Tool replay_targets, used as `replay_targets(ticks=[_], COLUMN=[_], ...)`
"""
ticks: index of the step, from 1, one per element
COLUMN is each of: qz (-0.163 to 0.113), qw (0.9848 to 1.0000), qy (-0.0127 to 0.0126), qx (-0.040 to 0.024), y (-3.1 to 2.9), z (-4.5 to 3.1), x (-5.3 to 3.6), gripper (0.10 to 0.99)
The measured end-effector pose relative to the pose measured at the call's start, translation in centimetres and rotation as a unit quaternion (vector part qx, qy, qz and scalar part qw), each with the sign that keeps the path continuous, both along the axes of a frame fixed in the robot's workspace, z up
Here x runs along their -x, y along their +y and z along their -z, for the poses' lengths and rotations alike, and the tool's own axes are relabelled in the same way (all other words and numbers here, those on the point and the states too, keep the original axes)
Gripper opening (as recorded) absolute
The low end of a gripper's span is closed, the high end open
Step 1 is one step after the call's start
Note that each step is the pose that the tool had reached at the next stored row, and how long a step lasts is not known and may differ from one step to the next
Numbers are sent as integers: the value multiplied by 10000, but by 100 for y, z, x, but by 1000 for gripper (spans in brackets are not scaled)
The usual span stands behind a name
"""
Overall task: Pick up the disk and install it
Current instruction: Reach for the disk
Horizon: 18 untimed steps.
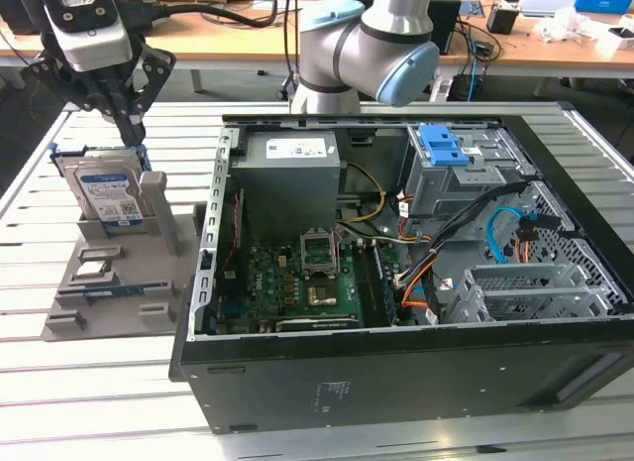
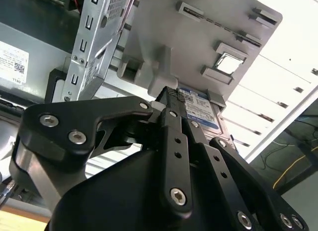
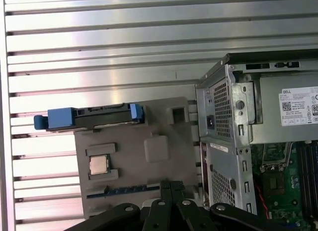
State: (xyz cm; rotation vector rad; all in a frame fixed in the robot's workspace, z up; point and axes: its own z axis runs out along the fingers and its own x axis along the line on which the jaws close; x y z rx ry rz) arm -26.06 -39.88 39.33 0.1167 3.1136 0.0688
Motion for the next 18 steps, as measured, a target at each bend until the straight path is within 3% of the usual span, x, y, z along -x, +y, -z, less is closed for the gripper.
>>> replay_targets(ticks=[14, 18], qz=[0, 0], qw=[10000, 10000], qy=[0, 0], qx=[0, 10], y=[1, 50], z=[1, 5], x=[275, 336], gripper=[102, 102])
